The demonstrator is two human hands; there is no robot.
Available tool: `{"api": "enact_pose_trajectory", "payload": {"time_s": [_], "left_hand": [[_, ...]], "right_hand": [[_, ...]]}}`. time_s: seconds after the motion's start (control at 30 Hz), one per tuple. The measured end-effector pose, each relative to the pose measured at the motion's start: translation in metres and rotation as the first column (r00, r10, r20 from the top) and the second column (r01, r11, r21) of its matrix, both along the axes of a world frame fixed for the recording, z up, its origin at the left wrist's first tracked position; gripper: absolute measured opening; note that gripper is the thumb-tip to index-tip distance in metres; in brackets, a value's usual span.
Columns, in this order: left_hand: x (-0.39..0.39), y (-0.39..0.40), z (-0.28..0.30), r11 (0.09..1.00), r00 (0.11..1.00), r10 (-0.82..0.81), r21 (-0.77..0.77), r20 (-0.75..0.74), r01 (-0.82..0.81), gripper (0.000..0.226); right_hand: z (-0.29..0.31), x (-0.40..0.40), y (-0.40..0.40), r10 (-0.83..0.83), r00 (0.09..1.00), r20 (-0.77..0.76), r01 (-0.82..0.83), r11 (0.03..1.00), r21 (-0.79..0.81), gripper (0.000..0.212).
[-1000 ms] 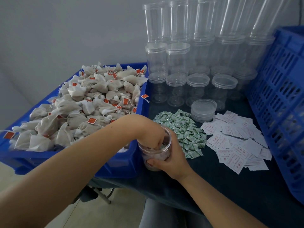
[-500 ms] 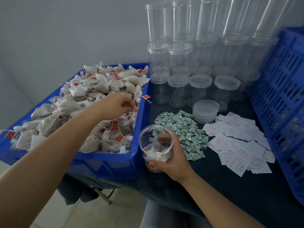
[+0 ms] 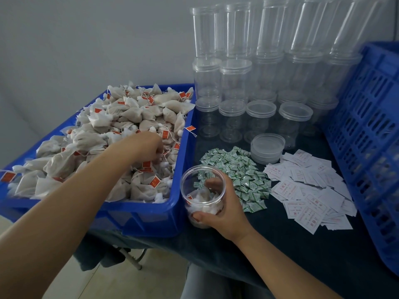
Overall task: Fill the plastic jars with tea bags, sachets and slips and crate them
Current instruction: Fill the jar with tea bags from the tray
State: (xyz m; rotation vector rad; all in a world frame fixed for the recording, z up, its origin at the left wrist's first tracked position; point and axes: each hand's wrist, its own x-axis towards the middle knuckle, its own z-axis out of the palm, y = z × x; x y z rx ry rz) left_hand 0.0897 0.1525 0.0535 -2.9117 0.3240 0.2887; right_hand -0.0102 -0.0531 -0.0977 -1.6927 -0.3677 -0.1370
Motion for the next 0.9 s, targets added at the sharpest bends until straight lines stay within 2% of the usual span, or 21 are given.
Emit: {"api": "enact_pose_trajectory", "payload": {"time_s": [0.2,0.4,0.53,0.73,0.83,0.9], "left_hand": [[-0.004,-0.006,0.002,0.994,0.998,0.035,0.104,0.044,-0.04,0.018],[-0.007,-0.001,0.016,0.996,0.992,0.086,0.028,0.097,-0.089,0.012],[-0.013,0.005,0.022,0.998,0.978,0.066,-0.026,0.199,-0.062,0.009],[-0.022,0.005,0.04,0.978,0.93,0.033,-0.202,0.365,0.044,0.012],[-0.03,0.003,0.051,0.919,0.927,0.021,-0.372,0.374,0.129,0.013],[-0.037,0.0,0.057,0.884,0.923,0.008,-0.435,0.386,0.174,0.013]], "right_hand": [[0.001,-0.001,0.001,-0.003,1.0,-0.004,0.003,1.0,0.002,0.09],[0.002,-0.001,0.0,-0.009,1.0,-0.002,0.009,1.0,0.002,0.09],[0.001,0.0,0.0,-0.006,1.0,-0.004,0.006,1.0,-0.002,0.092],[0.0,0.0,0.0,-0.004,1.0,-0.011,0.004,1.0,0.0,0.092],[0.0,0.0,0.0,-0.003,1.0,-0.009,0.003,1.0,-0.001,0.091],[0.0,0.0,0.0,-0.004,1.0,-0.003,0.004,1.0,0.0,0.09]]}}
